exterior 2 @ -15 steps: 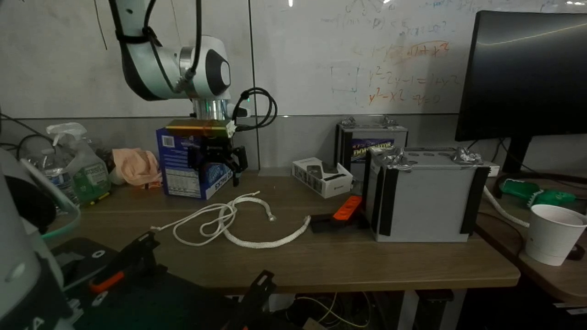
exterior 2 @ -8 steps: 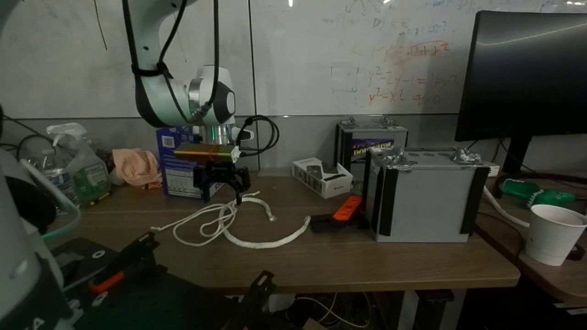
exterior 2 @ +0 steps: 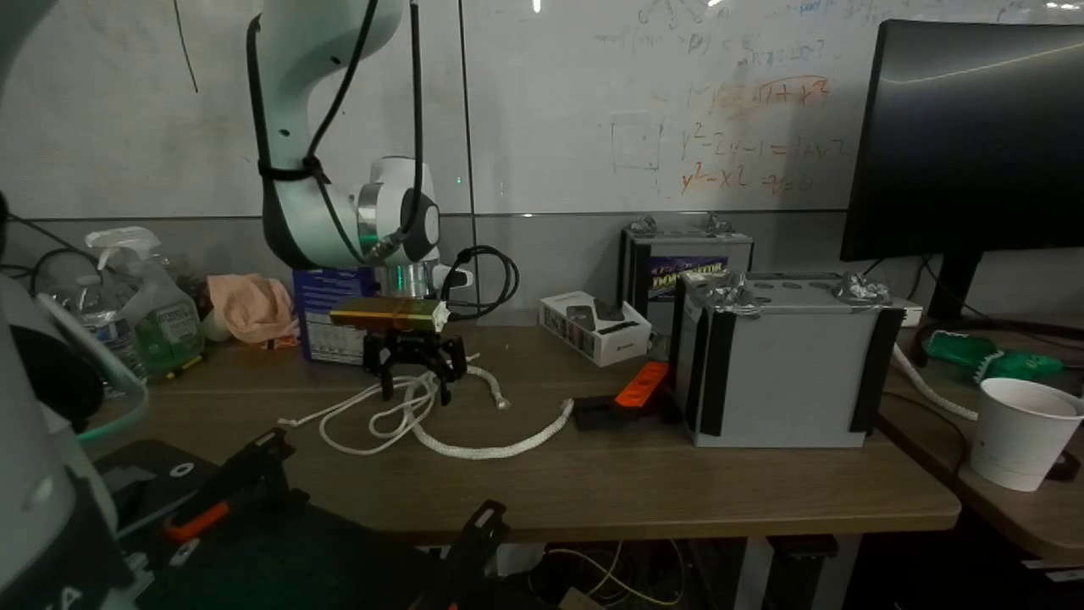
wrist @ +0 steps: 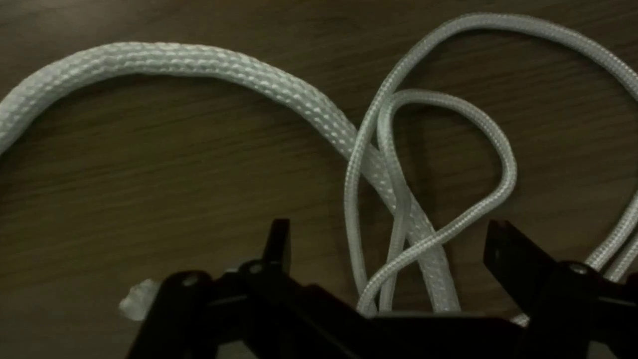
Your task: Pick up the ropes from the table and put them in the blue box.
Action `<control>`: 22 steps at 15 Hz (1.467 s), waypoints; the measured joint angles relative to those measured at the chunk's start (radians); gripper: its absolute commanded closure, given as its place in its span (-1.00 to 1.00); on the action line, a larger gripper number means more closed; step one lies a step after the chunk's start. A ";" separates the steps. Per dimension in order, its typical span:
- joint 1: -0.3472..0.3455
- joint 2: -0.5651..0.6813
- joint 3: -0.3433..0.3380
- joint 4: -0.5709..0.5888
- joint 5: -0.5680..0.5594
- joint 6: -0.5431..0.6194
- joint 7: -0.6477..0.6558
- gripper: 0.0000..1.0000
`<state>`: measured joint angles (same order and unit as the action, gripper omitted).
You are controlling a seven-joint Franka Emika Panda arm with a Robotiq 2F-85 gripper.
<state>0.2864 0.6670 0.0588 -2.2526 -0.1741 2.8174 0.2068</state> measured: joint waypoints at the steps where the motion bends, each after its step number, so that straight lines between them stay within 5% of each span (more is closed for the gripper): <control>1: 0.001 0.009 0.000 0.008 0.000 0.000 0.000 -1.00; 22: 0.014 0.092 -0.013 0.062 0.005 0.120 -0.045 -1.00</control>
<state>0.3003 0.7593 0.0458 -2.1908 -0.1692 2.9378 0.1623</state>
